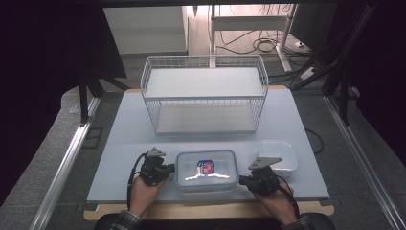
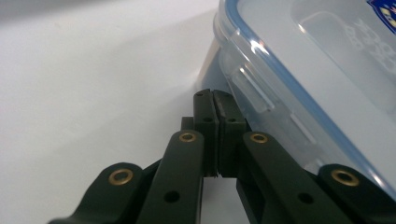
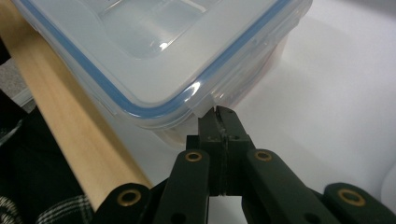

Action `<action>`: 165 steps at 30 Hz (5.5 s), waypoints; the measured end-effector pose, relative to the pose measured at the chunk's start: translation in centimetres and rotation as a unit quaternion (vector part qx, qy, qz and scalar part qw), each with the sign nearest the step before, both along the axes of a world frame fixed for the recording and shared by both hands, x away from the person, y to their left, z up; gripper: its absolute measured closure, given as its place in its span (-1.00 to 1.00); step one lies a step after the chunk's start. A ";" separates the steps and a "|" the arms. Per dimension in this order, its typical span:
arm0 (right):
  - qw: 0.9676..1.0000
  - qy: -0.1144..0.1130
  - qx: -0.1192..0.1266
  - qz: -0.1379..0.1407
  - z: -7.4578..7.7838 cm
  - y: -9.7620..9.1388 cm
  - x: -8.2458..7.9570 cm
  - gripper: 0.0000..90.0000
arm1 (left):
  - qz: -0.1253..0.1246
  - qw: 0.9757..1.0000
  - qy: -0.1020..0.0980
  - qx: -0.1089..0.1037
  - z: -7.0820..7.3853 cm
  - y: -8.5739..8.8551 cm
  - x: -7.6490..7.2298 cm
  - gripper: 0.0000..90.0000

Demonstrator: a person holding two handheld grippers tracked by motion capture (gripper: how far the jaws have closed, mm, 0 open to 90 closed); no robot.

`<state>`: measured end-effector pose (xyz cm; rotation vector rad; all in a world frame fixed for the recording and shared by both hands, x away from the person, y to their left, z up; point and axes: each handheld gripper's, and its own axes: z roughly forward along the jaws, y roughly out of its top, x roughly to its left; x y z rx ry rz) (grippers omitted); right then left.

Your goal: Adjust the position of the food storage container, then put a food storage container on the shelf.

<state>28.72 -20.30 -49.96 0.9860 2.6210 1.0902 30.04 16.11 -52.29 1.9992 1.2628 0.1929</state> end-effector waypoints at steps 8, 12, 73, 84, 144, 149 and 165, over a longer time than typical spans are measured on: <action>1.000 -0.011 -0.010 0.002 0.9 -0.1 0.8 0.95 | 0.005 1.000 -0.009 -0.010 0.3 1.5 -0.1 0.85; 0.998 -0.048 0.021 -0.033 3.3 -2.1 1.4 0.96 | 0.011 0.999 -0.021 -0.022 0.5 2.5 -0.8 0.74; 0.997 -0.067 0.031 -0.013 3.4 -2.2 1.7 -0.83 | -0.053 0.995 -0.088 0.018 2.7 4.1 -4.4 -0.85; 0.999 -0.035 0.038 0.012 3.7 0.5 2.9 -0.74 | -0.076 0.994 -0.080 -0.010 3.9 2.2 -2.7 -0.80; 0.976 0.158 0.151 -0.023 2.2 0.3 4.9 0.18 | -0.052 0.981 0.008 -0.186 2.1 2.3 -1.9 0.07; 0.978 0.144 0.149 -0.019 2.2 0.5 4.8 0.18 | -0.051 0.981 0.006 -0.189 2.3 2.6 -1.7 0.07; 0.983 0.081 0.162 -0.009 6.4 0.5 5.5 0.17 | -0.066 0.981 -0.044 -0.175 7.1 2.6 -0.3 0.08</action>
